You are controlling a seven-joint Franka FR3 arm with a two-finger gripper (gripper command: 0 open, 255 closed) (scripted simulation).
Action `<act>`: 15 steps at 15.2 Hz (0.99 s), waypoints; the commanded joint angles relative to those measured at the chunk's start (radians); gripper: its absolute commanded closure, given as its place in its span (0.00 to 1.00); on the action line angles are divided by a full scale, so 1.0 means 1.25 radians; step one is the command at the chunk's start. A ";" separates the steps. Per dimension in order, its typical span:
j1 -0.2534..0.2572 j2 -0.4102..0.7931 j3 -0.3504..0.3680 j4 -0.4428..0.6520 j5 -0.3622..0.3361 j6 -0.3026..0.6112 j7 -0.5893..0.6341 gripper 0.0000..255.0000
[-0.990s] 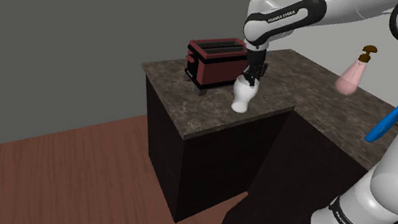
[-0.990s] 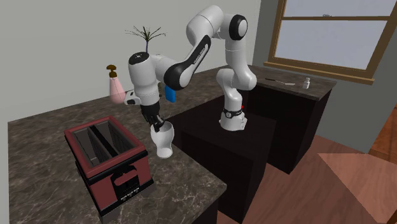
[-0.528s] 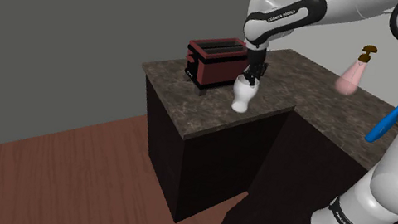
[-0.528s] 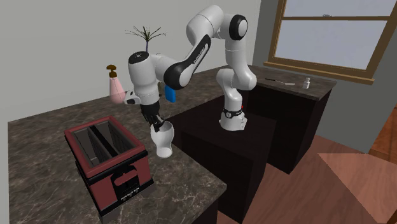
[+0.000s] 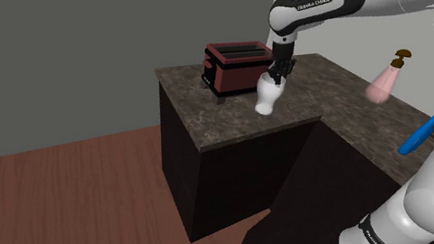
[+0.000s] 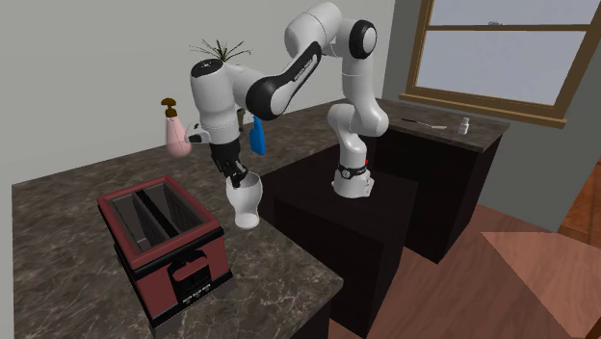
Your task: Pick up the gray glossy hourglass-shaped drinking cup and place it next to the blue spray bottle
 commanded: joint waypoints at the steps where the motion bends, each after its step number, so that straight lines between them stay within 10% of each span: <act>1: 0.000 -0.007 0.000 0.011 0.000 -0.018 -0.002 1.00; 15: 0.003 -0.034 0.000 0.128 0.001 -0.160 -0.019 1.00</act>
